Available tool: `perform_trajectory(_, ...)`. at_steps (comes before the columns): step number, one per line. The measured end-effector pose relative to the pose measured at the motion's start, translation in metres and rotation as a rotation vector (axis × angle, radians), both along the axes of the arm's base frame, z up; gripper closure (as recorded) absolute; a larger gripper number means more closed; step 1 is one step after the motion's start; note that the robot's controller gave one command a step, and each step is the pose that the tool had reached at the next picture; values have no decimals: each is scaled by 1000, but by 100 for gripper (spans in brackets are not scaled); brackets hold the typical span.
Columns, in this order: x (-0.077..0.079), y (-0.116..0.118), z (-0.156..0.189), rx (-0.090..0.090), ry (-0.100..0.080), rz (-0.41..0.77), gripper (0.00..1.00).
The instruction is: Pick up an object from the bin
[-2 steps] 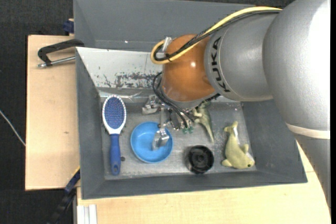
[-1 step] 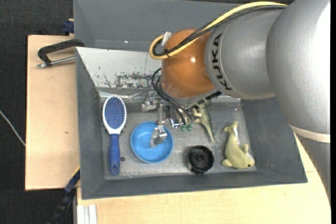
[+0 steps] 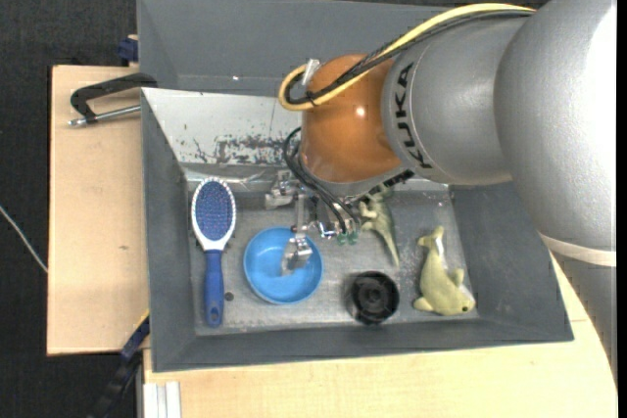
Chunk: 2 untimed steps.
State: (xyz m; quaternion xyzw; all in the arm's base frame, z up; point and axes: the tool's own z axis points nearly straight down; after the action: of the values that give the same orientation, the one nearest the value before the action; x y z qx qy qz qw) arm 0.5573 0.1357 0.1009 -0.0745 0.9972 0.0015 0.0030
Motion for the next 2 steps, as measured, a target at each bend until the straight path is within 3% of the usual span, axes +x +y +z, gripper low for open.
perform_trajectory(1, 3, -4, -26, -1, 6, -62, 0)
perform_trajectory(2, 4, -4, -25, -1, 3, -62, 0)
